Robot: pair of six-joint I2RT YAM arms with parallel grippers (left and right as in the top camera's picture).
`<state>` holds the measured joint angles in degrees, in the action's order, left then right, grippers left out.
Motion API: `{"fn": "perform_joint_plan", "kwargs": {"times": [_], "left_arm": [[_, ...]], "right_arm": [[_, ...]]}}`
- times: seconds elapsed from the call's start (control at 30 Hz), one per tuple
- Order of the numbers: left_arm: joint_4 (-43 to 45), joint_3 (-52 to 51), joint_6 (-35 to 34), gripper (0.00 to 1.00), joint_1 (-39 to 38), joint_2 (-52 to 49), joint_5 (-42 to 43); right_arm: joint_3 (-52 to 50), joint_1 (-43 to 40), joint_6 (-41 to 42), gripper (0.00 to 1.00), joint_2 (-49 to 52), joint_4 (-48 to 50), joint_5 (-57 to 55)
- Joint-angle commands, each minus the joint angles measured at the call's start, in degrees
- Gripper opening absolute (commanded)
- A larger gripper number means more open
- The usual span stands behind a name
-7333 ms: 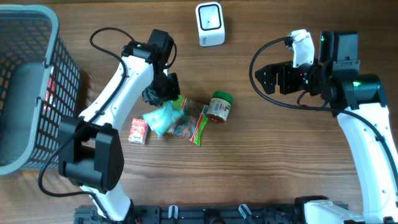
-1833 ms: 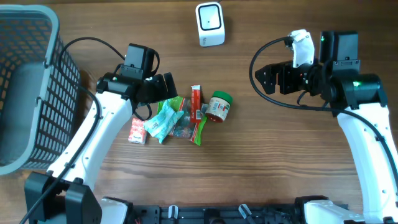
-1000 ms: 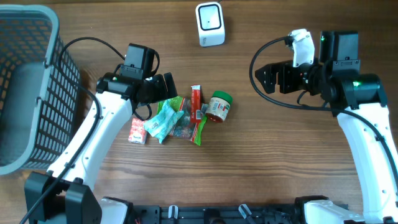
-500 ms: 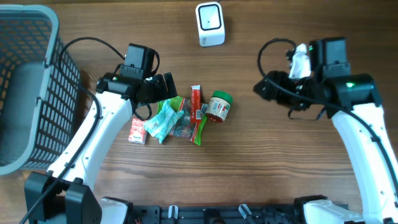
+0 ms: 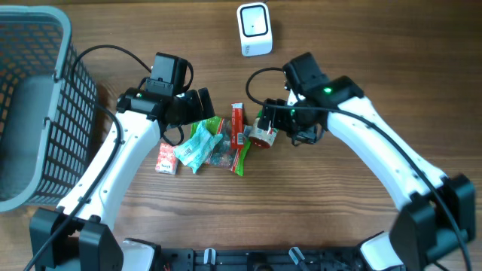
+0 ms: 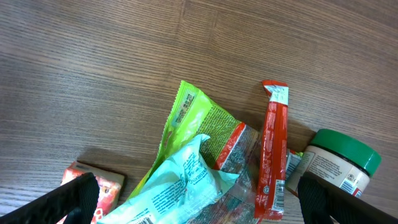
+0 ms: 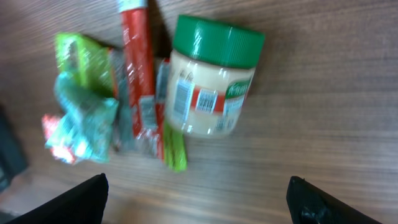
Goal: Scan the item barcode
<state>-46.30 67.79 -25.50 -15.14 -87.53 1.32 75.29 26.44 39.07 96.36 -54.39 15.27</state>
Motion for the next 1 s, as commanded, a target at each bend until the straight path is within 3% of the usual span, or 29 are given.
{"fn": "perform_joint_plan", "kwargs": {"times": [0.0, 0.4, 0.77, 0.87, 0.97], "left_arm": [[0.0, 0.7, 1.1, 1.00, 0.2, 0.2, -0.8], [0.0, 0.7, 1.1, 1.00, 0.2, 0.2, -0.8], [0.0, 0.7, 1.1, 1.00, 0.2, 0.2, -0.8], [0.0, 0.7, 1.1, 1.00, 0.2, 0.2, -0.8], [0.0, 0.7, 1.1, 1.00, 0.2, 0.2, -0.8]], "right_arm": [[1.0, 0.0, 1.6, 0.93, 4.3, 2.5, -1.7], [1.0, 0.0, 1.4, 0.90, 12.6, 13.6, -3.1], [0.9, 0.0, 1.4, 0.85, 16.7, 13.5, -3.8], [1.0, -0.6, -5.4, 0.84, 15.8, 13.6, -5.0], [1.0, -2.8, -6.2, 0.83, 13.4, 12.7, -4.9]]}}
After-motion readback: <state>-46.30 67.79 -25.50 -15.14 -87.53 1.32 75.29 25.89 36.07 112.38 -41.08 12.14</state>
